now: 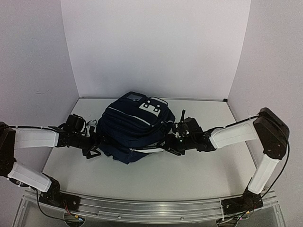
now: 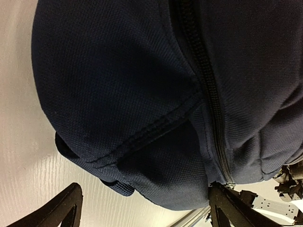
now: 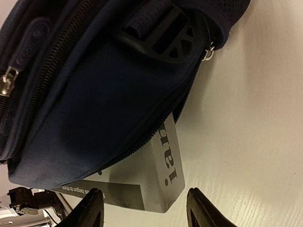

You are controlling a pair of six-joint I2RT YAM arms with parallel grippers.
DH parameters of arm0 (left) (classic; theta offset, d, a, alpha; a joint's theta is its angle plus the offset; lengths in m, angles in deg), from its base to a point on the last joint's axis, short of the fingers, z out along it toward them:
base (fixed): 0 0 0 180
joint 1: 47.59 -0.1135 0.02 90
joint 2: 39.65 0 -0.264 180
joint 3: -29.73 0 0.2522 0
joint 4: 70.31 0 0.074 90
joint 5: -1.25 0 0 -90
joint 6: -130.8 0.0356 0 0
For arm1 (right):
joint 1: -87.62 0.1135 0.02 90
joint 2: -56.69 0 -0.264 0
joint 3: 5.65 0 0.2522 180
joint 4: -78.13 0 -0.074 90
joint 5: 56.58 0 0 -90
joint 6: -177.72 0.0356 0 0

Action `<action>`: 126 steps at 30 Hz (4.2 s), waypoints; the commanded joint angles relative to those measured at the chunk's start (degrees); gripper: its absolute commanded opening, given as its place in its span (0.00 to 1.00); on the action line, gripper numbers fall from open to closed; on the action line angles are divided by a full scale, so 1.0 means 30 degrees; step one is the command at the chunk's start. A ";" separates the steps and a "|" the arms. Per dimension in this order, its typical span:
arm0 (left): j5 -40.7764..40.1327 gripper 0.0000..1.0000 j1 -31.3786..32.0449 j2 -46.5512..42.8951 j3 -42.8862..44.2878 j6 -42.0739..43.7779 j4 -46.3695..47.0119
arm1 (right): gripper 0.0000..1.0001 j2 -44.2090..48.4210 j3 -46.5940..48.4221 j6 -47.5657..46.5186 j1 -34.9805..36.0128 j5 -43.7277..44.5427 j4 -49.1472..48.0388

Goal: Pack the student bag
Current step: Adjust the book in the student bag, then zip the student bag at the center of the board.

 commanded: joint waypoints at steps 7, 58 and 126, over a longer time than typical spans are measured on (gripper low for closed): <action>0.0381 0.66 0.0749 0.1924 0.1388 0.0111 0.1689 | 0.47 -0.1836 0.0460 0.1473 0.0194 -0.1524 -0.4185; -0.2372 0.00 0.3147 -0.2421 -0.0091 -0.0122 0.5516 | 0.35 -0.5949 0.7443 0.3890 0.5115 1.3417 -0.5900; -0.0303 0.00 0.3120 -0.2228 -0.0979 -0.0258 0.7356 | 0.00 -0.7867 1.3235 -0.1224 0.6691 0.7379 0.0675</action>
